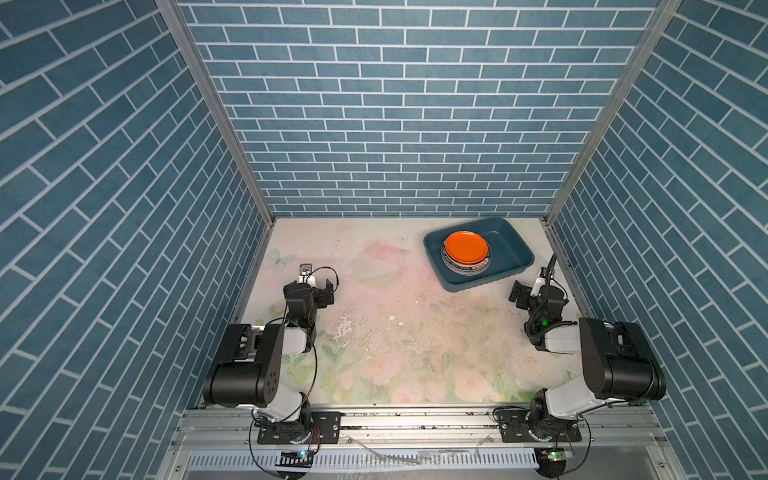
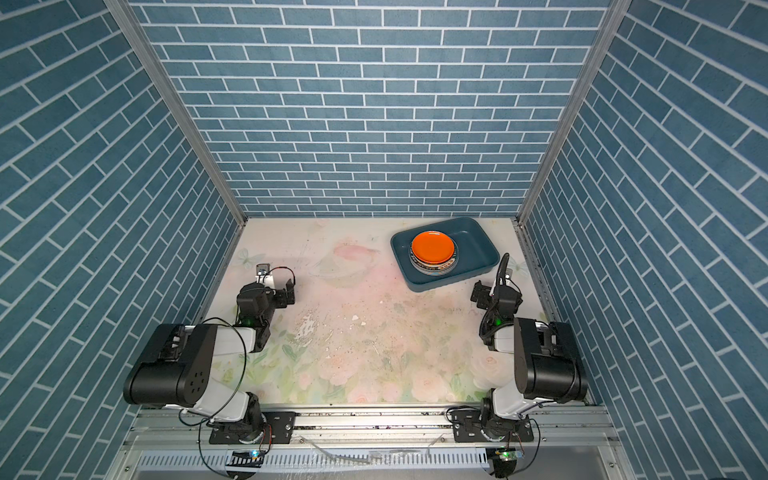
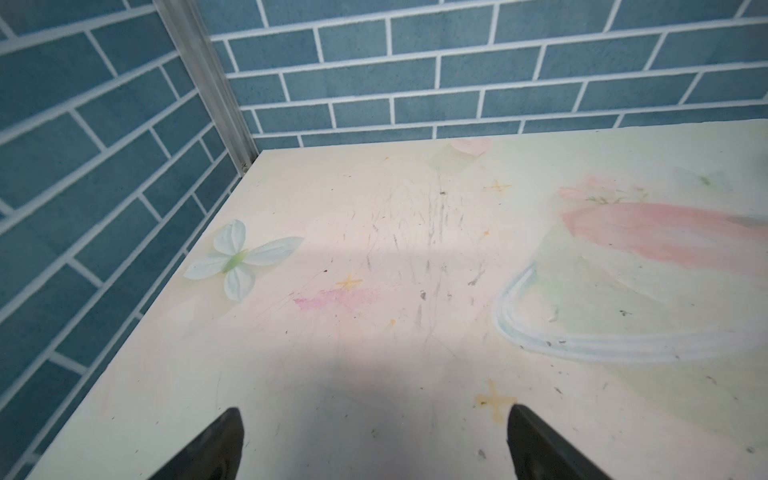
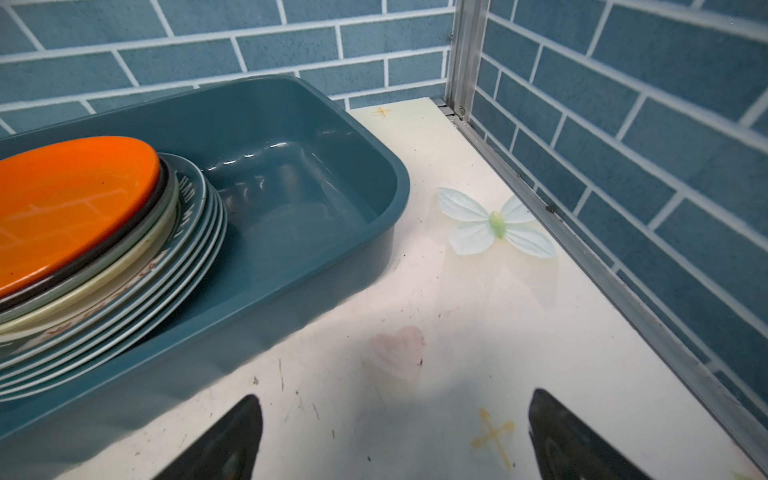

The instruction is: Place the plates into the plastic bin on the countertop

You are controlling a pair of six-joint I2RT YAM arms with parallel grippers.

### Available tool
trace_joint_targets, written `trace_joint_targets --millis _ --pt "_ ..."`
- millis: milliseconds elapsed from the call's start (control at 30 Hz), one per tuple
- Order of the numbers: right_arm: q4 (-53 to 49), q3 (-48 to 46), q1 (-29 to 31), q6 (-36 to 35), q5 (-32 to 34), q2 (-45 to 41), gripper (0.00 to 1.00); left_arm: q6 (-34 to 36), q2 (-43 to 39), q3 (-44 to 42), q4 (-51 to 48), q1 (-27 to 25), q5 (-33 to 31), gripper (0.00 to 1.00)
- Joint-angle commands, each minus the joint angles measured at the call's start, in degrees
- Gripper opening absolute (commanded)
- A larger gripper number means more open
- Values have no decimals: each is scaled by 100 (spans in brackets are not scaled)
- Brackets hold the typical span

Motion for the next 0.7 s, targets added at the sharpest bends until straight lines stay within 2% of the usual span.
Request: trace_joint_targets --millis 0,667 --pt "-150 216 -8 -427 -562 32 99 172 34 96 -134 -37 203 100" --pt "-157 198 -3 -432 -591 15 99 172 45 107 -124 -31 223 100"
